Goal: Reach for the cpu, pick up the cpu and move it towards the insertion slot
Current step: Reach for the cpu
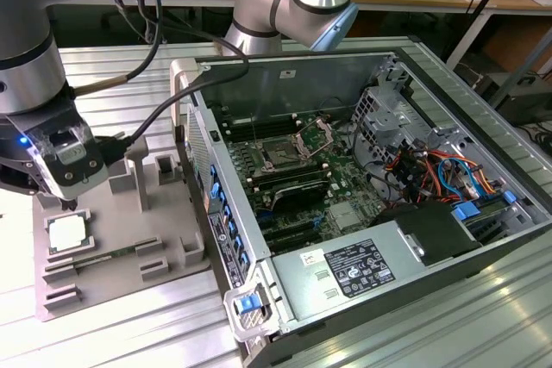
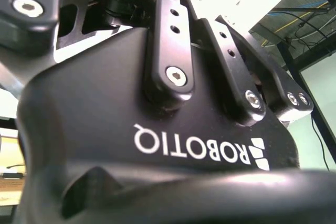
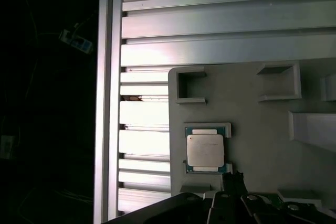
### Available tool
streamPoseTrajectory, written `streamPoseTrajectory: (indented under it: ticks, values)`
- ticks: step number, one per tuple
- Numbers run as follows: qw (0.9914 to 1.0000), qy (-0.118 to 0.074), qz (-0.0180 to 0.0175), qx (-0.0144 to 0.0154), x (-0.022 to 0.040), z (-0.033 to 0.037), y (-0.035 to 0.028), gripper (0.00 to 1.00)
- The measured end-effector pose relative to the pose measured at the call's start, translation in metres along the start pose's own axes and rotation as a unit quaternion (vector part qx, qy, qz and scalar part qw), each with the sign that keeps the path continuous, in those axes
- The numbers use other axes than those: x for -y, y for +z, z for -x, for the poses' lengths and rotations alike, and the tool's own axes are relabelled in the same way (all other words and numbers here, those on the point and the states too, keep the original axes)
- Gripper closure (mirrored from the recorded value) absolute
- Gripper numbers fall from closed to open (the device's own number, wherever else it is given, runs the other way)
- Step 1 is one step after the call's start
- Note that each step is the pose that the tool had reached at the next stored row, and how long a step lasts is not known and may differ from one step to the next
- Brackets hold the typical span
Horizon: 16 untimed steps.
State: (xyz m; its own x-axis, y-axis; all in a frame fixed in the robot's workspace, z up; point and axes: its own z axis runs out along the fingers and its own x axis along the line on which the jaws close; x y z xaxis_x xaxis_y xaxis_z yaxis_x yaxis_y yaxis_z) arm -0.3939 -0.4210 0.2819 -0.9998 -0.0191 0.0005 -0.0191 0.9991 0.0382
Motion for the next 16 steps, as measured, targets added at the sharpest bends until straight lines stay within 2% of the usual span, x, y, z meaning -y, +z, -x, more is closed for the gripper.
streamPoseTrajectory:
  ticks: [16]
  values:
    - [1.0, 0.0, 0.0, 0.0, 0.0002, 0.0, 0.0044, 0.89]
